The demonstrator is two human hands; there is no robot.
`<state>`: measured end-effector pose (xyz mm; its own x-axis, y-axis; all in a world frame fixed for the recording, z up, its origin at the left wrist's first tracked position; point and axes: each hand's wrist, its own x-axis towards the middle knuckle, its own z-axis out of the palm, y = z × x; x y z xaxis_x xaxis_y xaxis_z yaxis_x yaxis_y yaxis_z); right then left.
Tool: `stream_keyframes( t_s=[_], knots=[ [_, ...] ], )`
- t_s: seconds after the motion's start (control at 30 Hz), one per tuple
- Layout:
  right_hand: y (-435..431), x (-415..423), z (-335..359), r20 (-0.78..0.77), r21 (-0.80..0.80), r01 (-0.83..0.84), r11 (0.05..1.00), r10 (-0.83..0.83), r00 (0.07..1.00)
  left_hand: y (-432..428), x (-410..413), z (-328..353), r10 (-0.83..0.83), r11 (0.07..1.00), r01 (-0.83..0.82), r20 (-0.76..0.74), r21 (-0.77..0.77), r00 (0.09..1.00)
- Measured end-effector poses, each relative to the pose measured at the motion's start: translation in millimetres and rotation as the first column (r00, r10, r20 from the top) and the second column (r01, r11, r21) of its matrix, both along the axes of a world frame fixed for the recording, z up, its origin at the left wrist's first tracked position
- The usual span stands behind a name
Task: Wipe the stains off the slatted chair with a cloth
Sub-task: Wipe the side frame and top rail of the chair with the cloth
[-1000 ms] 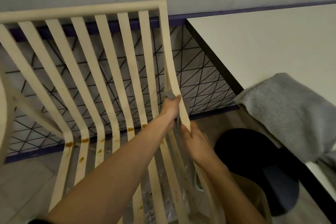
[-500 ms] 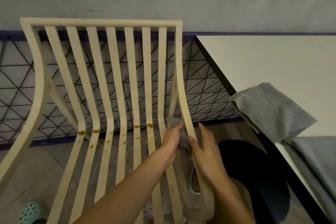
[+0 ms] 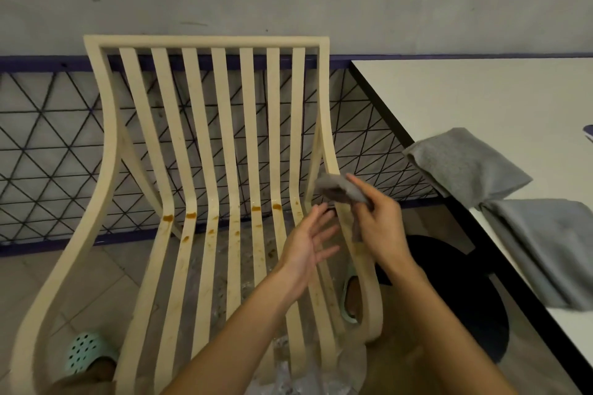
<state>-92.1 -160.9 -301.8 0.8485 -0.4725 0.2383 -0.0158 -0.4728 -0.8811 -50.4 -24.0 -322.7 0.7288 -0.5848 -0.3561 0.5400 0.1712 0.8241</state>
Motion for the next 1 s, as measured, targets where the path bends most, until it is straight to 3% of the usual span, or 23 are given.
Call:
stream_keyframes(
  t_s=[0.1,0.2,0.27,0.33,0.5,0.67,1.0],
  knots=[
    [-8,9,1,-0.080,-0.109,-0.001,0.994,-0.008,0.997,10,-14,-9,-0.126,0.975,0.099,0.127,0.199,0.984],
    [-4,14,-22,-0.410,-0.195,-0.148,0.970,0.057,0.911,9,-39,-25,-0.332,0.888,0.251,0.158,0.384,0.930],
    [3,11,-39,-0.522,-0.284,-0.194,0.939,0.018,0.853,4,-58,-39,-0.422,0.849,0.332,0.151,0.410,0.894],
    [11,1,-46,-0.535,-0.329,-0.204,0.922,-0.004,0.845,-3,-71,-52,-0.446,0.838,0.334,0.187,0.432,0.875],
    [20,-34,-48,-0.431,-0.221,-0.120,0.968,0.013,0.902,-11,-74,-59,-0.431,0.850,0.279,0.283,0.447,0.857],
    [19,-38,-53,-0.368,-0.213,-0.031,0.977,-0.051,0.928,-10,-61,-56,-0.448,0.841,0.254,0.350,0.478,0.823],
    [-7,45,-52,-0.506,-0.265,-0.041,0.963,-0.103,0.856,8,-4,-43,-0.384,0.823,0.107,0.406,0.558,0.830]
  ],
)
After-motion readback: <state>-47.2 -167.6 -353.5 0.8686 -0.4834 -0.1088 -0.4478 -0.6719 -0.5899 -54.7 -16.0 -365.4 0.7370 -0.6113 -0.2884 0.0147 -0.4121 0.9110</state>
